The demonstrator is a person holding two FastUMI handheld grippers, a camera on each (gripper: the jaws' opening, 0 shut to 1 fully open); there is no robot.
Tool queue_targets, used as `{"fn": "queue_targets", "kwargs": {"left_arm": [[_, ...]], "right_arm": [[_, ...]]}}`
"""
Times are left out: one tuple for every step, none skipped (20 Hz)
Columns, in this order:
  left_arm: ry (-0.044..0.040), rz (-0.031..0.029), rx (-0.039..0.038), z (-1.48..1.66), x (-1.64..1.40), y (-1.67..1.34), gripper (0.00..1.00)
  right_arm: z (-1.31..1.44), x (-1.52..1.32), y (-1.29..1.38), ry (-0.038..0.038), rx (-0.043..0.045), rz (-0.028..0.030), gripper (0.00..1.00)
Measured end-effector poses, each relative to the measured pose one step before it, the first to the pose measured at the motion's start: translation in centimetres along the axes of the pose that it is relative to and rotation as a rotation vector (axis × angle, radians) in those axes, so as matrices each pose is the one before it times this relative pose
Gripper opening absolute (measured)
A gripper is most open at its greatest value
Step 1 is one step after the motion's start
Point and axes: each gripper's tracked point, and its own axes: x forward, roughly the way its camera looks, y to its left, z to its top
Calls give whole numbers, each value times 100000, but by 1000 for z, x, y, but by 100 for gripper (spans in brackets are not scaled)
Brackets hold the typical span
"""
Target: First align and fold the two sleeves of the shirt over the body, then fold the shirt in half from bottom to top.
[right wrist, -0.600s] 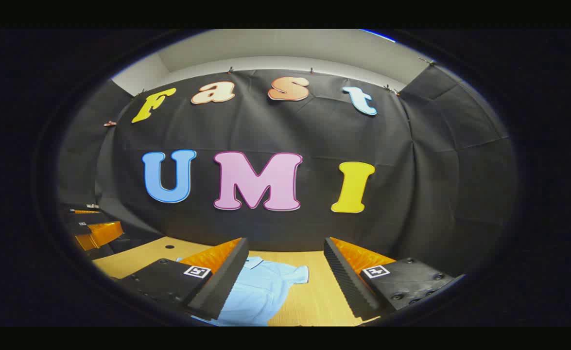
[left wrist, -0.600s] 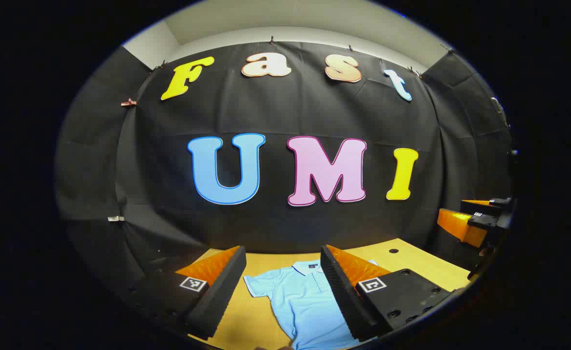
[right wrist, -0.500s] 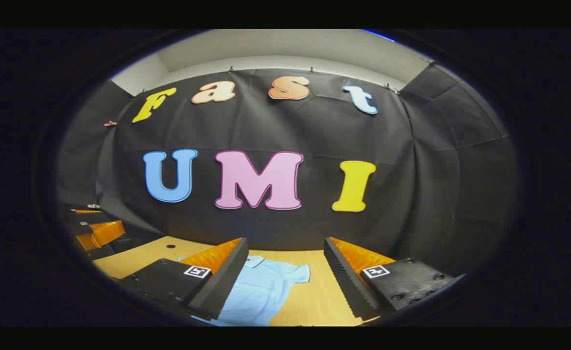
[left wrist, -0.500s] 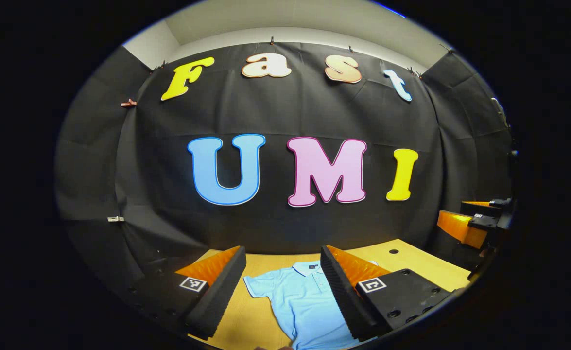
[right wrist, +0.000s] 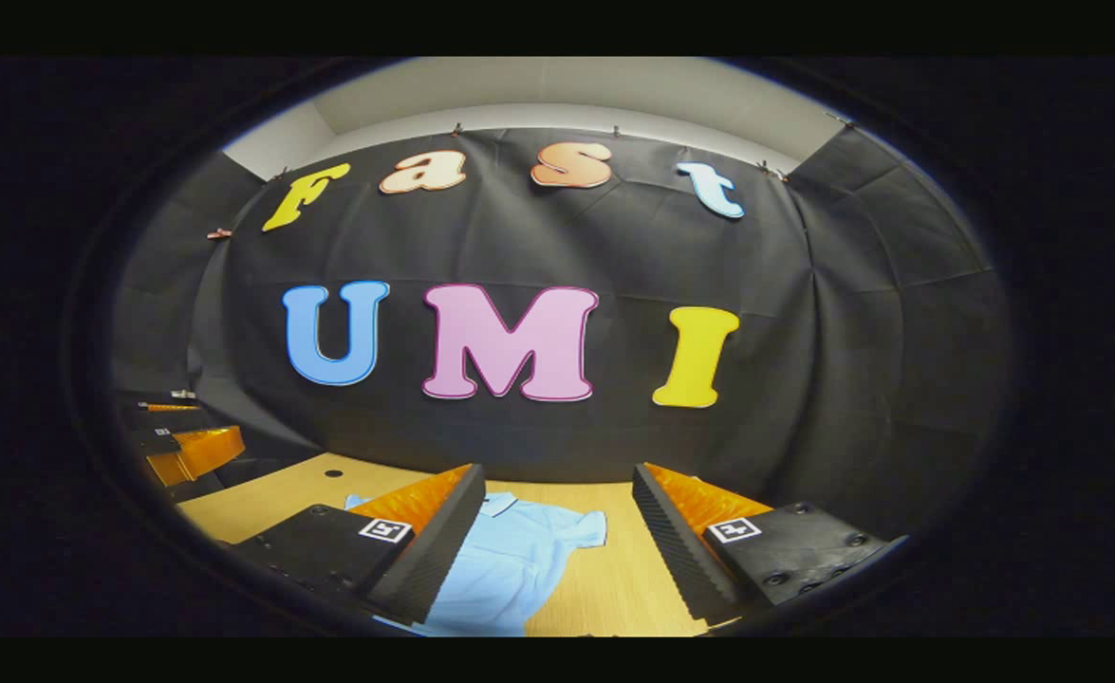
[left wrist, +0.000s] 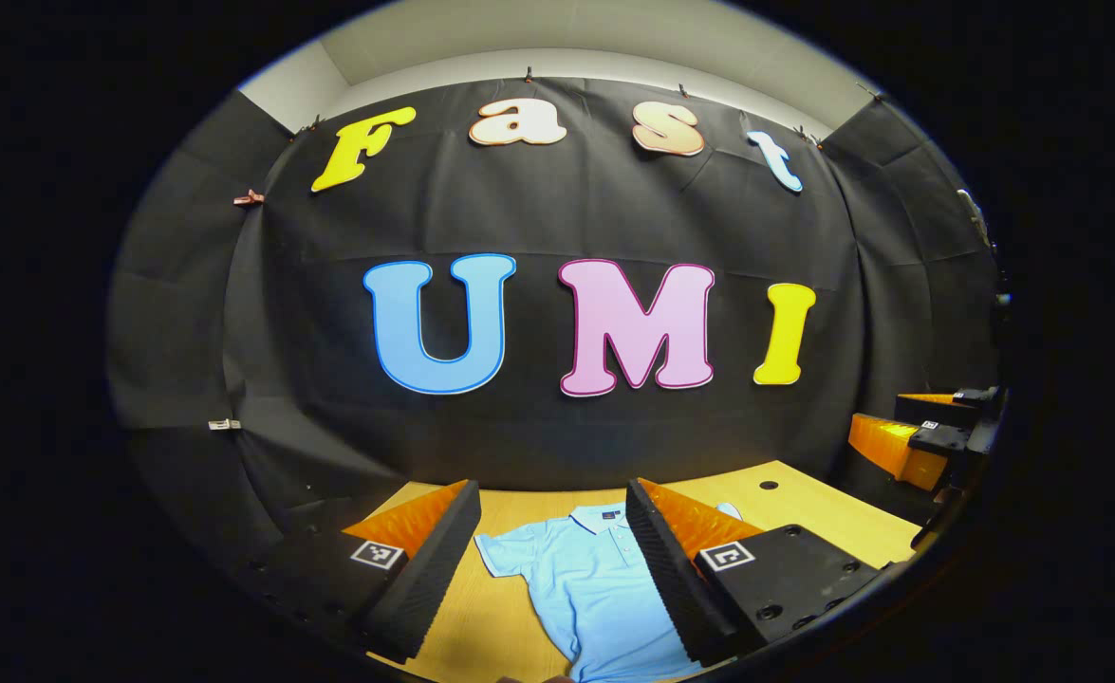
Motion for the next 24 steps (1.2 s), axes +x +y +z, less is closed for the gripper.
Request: {"fn": "queue_targets", "kwargs": {"left_arm": [[185, 98, 113, -10, 76, 54, 98], [149, -41, -71, -175, 77, -116, 98], [-5, -76, -174, 45, 34, -67, 98], [109, -143, -36, -82, 44, -83, 98], [202, -100, 124, 7, 125, -136, 98], [95, -186, 161, -212, 31, -44, 98], [100, -79, 171, 55, 69, -80, 98], [65, -69, 79, -124, 137, -40, 98], [150, -45, 38, -51, 139, -63, 98], [308, -40, -81, -66, 139, -29, 98], [119, -142, -93, -3, 145, -55, 98], [51, -151, 131, -34, 221, -44, 98], [234, 207, 437, -74, 211, -12, 98], [425, 41, 471, -308, 186, 11, 98], [598, -167, 268, -263, 251, -150, 98], [665, -108, 191, -282, 203, -56, 98], [849, 87, 222, -271, 238, -69, 98], [765, 162, 126, -382, 280, -105, 98], [595, 445, 181, -162, 220, 2, 98], [385, 297, 264, -464, 235, -105, 98], [934, 21, 272, -428, 285, -174, 97], [1424, -27, 460, -618, 284, -164, 98], [1162, 194, 494, -453, 297, -67, 98], [938, 254, 299, -545, 258, -4, 97]], "right_arm": [[65, 40, -11, -217, -538, -3, 97], [-4, 75, -96, -144, -469, 122, 97], [8, 158, 3, 230, -168, 303, 99], [-120, -110, 96, 429, 132, 489, 97], [-29, -7, 74, 449, 212, 234, 97], [-47, -137, 35, 210, 170, 97, 97], [-3, 109, 3, 50, 93, -116, 97], [-53, -14, -25, 176, 70, -146, 97], [-61, 166, -14, 256, 66, -91, 97], [-75, -120, -16, 263, -111, -113, 97], [-113, 134, -132, 597, -538, -358, 97], [-89, 20, -230, 807, -1219, -796, 96], [-201, 284, -438, 1090, -1877, -1426, 96], [-265, 145, -443, 1172, -884, -638, 97], [-208, 481, -162, 987, 166, 104, 97], [-543, 1210, -260, 1385, 322, -5, 97], [-449, 1685, -119, 1406, 221, 57, 97], [-342, 953, 4, 1384, 201, -81, 97], [-426, 711, -214, 1113, 205, -199, 97], [-658, 572, -249, 1534, 446, -126, 97], [-648, 977, -117, 1745, 261, -233, 97], [-828, 1127, -232, 2014, 108, -155, 97], [-687, 1008, -97, 2054, -73, -108, 97], [-922, 1135, -170, 2213, 406, 283, 97]]}}
